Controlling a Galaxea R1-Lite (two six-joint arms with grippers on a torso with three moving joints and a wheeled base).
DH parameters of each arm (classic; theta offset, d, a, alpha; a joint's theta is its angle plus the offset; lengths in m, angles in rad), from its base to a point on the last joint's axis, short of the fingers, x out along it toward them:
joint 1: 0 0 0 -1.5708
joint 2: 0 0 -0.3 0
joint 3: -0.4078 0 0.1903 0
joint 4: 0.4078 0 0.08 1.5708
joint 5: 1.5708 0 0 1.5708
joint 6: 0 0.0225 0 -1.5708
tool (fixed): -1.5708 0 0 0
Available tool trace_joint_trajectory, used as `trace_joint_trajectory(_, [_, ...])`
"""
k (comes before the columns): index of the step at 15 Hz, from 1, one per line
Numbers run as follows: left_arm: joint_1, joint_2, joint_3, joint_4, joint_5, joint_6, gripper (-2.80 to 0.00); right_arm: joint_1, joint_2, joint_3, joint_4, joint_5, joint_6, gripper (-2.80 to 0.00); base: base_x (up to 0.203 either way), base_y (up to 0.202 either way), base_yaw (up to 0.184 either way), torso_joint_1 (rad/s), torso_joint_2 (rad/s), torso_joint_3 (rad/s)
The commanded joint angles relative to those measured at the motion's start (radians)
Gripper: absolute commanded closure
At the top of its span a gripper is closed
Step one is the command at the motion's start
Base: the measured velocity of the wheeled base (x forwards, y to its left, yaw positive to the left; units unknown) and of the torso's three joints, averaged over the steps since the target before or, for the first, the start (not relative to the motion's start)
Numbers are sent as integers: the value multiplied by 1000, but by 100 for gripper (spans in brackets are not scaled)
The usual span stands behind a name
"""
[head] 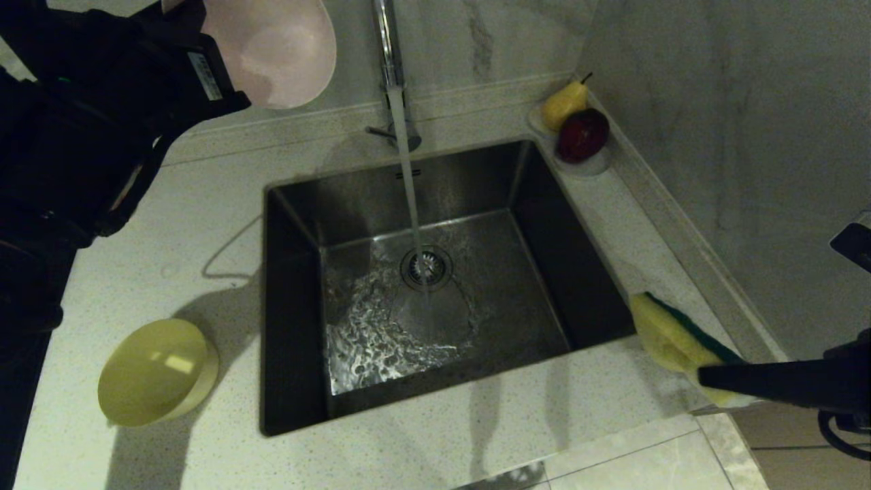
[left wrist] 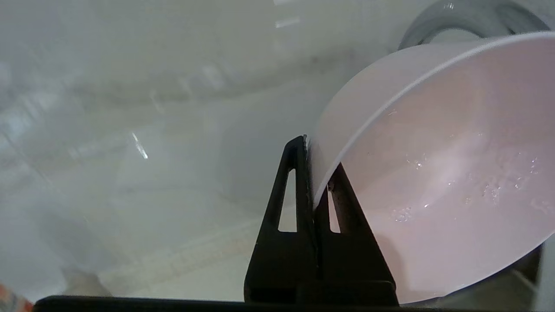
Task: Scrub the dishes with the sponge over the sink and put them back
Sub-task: Wash the bowl, then wipe the bowl
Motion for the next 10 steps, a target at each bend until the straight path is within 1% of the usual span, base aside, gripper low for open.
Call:
trace_joint_trajectory(1, [2, -22, -18, 253, 16, -147, 0, 6, -32, 0, 1, 4, 4, 0, 0, 0, 0, 0, 0, 0])
trace_joint_trajectory(2, [2, -39, -40, 487, 17, -269, 0, 9, -44, 2, 3, 4, 5, 0, 0, 0, 0, 0, 0, 0])
trace_joint_trajectory(3, [2, -54, -67, 670, 7, -380, 0, 14, -47, 2, 7, 7, 5, 0, 0, 0, 0, 0, 0, 0])
trace_joint_trajectory(4, [2, -73, -103, 857, -21, -507, 0, 29, -49, 0, 5, 7, 6, 0, 0, 0, 0, 0, 0, 0])
trace_joint_trajectory(5, [2, -93, -137, 1038, -70, -636, 0, 49, -54, -11, 5, 6, 8, 0, 0, 0, 0, 0, 0, 0])
trace_joint_trajectory(6, [1, -113, -161, 1177, -130, -764, 0, 68, -56, -48, 9, 6, 10, 0, 0, 0, 0, 0, 0, 0])
trace_joint_trajectory(7, [-2, -134, -167, 1251, -176, -863, 0, 94, -54, -77, 11, 5, 13, 0, 0, 0, 0, 0, 0, 0])
trace_joint_trajectory(8, [-19, -143, -158, 1281, -197, -926, 0, 122, -41, -104, 12, 3, 14, 0, 0, 0, 0, 0, 0, 0])
trace_joint_trajectory(9, [-29, -143, -146, 1293, -200, -944, 0, 143, -27, -123, 11, 0, 14, 0, 0, 0, 0, 0, 0, 0])
trace_joint_trajectory(10, [-39, -142, -135, 1321, -202, -948, 0, 157, -14, -140, 10, -1, 13, 0, 0, 0, 0, 0, 0, 0])
